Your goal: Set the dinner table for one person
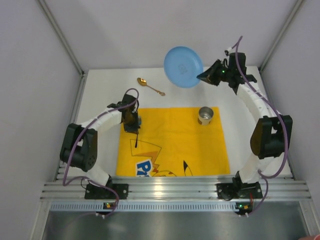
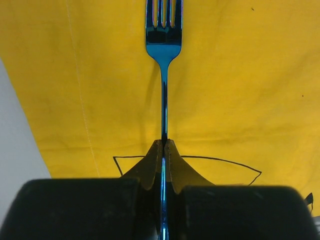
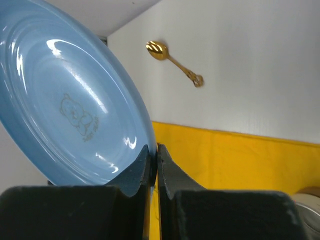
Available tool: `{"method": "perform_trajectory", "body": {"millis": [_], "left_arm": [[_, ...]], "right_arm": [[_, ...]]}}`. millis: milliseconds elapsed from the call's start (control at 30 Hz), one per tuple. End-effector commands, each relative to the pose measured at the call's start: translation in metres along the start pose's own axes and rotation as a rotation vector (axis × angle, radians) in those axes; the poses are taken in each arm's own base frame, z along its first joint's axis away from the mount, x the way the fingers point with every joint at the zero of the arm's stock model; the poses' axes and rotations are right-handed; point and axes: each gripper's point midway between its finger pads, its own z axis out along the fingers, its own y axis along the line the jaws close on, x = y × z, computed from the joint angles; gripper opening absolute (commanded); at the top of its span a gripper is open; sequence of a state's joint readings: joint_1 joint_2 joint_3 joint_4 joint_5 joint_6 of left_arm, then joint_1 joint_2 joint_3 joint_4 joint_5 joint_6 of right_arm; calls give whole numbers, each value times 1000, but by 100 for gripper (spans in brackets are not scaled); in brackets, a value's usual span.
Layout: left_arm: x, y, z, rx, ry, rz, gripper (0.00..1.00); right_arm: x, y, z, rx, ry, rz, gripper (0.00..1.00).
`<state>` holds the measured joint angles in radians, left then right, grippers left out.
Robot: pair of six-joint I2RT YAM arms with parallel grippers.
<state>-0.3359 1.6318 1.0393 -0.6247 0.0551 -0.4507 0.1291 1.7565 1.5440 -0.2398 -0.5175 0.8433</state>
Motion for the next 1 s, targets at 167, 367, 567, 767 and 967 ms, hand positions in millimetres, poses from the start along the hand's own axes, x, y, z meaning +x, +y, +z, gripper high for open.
{"method": "perform_trajectory", "body": {"millis": [167, 367, 567, 767, 967], "left_arm": [[4, -1, -16, 24, -53, -4, 0], [24, 9, -17, 5, -39, -24, 12], [22, 12, -29, -17, -56, -43, 57], [-27, -7, -72, -13, -156, -43, 72], [-91, -42, -119, 51, -274, -21, 73]], "right_arm": [[60, -10, -53, 118, 149, -199, 0], [114, -23, -77, 181, 311, -286, 0], [190, -42, -73, 257, 550, -434, 0], [232, -86, -58, 314, 649, -416, 0], [258, -113, -41, 353, 714, -449, 0]]}}
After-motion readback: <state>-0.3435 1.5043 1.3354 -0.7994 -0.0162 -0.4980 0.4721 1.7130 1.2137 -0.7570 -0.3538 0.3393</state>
